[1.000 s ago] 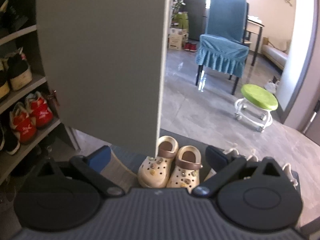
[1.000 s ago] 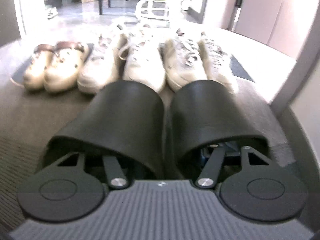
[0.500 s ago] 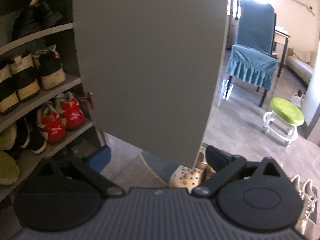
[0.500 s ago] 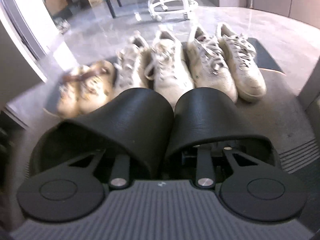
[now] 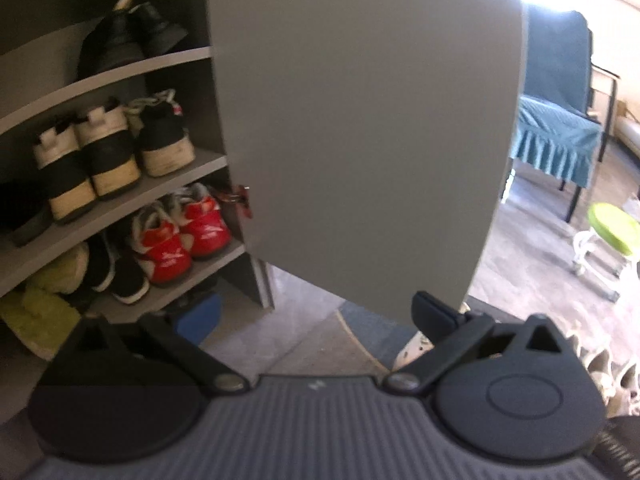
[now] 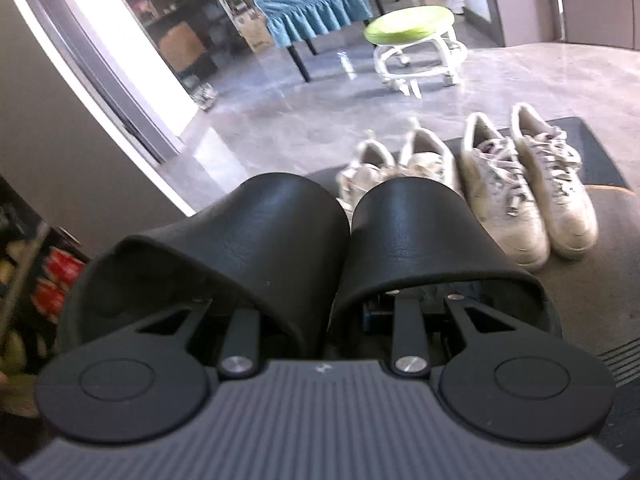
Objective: Organize scattered shoes
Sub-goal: 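Carry the black slides with the right gripper into the open cabinet, then set the black slides on a cabinet shelf and open the right gripper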
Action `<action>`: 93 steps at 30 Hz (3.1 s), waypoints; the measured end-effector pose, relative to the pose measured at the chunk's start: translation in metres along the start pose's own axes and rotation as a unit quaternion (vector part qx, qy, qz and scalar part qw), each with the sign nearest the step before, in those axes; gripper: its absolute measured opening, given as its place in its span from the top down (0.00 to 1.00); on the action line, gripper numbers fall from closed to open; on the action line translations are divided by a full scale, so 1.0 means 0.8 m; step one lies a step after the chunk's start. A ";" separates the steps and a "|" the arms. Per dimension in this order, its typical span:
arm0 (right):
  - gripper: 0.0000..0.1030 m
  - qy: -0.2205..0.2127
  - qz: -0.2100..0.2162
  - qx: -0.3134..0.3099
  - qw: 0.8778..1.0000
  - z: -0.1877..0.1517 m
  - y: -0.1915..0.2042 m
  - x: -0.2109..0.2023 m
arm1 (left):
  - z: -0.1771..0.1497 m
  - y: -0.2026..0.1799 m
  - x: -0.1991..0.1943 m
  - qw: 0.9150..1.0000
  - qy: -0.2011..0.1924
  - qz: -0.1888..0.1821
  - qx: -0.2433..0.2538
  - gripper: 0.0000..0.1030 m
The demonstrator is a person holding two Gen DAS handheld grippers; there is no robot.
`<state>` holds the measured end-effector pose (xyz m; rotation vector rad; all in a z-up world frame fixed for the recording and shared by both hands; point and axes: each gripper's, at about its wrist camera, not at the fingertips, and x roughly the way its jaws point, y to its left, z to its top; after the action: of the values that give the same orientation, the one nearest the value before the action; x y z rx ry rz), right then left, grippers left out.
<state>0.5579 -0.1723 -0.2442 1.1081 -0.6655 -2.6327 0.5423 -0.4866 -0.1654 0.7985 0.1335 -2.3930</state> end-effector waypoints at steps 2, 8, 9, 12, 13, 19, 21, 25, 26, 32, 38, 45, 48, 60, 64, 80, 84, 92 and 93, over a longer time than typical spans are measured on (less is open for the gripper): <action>0.69 -0.009 0.030 -0.018 0.999 0.015 0.018 -0.003 | 0.005 0.009 0.000 1.000 -0.001 0.013 0.001 0.00; 0.69 -0.035 0.135 -0.092 0.986 0.059 0.088 -0.026 | 0.014 0.045 -0.009 0.997 -0.018 0.075 -0.012 0.00; 0.69 -0.040 0.161 -0.113 0.980 0.067 0.104 -0.034 | 0.011 0.053 -0.009 0.996 -0.014 0.087 -0.031 0.00; 0.69 -0.051 0.216 -0.142 0.965 0.083 0.135 -0.057 | 0.003 0.070 -0.010 0.991 -0.010 0.117 -0.061 0.00; 0.69 -0.053 0.232 -0.150 0.960 0.087 0.145 -0.064 | 0.001 0.075 -0.011 0.990 -0.010 0.122 -0.066 0.00; 0.69 -0.057 0.329 -0.205 0.920 0.116 0.217 -0.117 | 0.004 0.109 -0.023 0.985 -0.010 0.134 -0.106 0.00; 0.69 -0.054 0.361 -0.227 0.903 0.124 0.247 -0.129 | 0.001 0.109 -0.016 0.986 0.011 0.135 -0.099 0.00; 0.69 -0.048 0.422 -0.282 0.860 0.128 0.317 -0.144 | -0.007 0.102 0.001 0.984 0.045 0.137 -0.109 0.00; 0.69 -0.045 0.438 -0.298 0.847 0.127 0.338 -0.149 | -0.010 0.096 0.005 0.984 0.049 0.139 -0.095 0.00; 0.69 -0.022 0.497 -0.356 0.791 0.101 0.431 -0.160 | -0.013 0.094 0.013 0.985 0.078 0.134 -0.079 0.00; 0.70 -0.016 0.522 -0.389 0.759 0.052 0.515 -0.146 | 0.026 0.130 0.002 0.981 0.047 0.160 -0.097 0.00; 0.70 -0.004 0.524 -0.424 0.739 -0.013 0.599 -0.138 | 0.051 0.178 0.033 0.978 0.073 0.154 -0.117 0.00; 0.70 -0.013 0.523 -0.443 0.728 -0.040 0.626 -0.143 | 0.058 0.207 0.041 0.977 0.077 0.143 -0.139 0.00; 0.69 -0.017 0.485 -0.464 0.741 -0.098 0.729 -0.100 | 0.051 0.296 0.063 0.954 0.090 0.163 -0.235 0.00; 0.70 -0.016 0.480 -0.473 0.739 -0.110 0.750 -0.082 | 0.048 0.302 0.065 0.950 0.091 0.174 -0.242 0.00; 0.70 0.070 0.463 -0.507 0.723 -0.066 0.807 -0.025 | 0.018 0.365 0.039 0.916 0.103 0.232 -0.312 0.02; 0.70 0.090 0.473 -0.505 0.716 -0.052 0.820 -0.009 | 0.015 0.378 0.014 0.911 0.085 0.234 -0.330 0.01; 0.69 0.068 0.494 -0.499 0.709 -0.071 0.834 0.034 | 0.015 0.386 -0.032 0.896 0.062 0.259 -0.356 0.00; 0.69 0.064 0.497 -0.496 0.709 -0.076 0.836 0.038 | 0.015 0.387 -0.040 0.893 0.058 0.261 -0.361 0.00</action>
<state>0.5912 -0.7891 0.0212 0.3520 0.2277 -1.4794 0.7350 -0.7250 -0.1092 0.5189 0.7148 -1.5958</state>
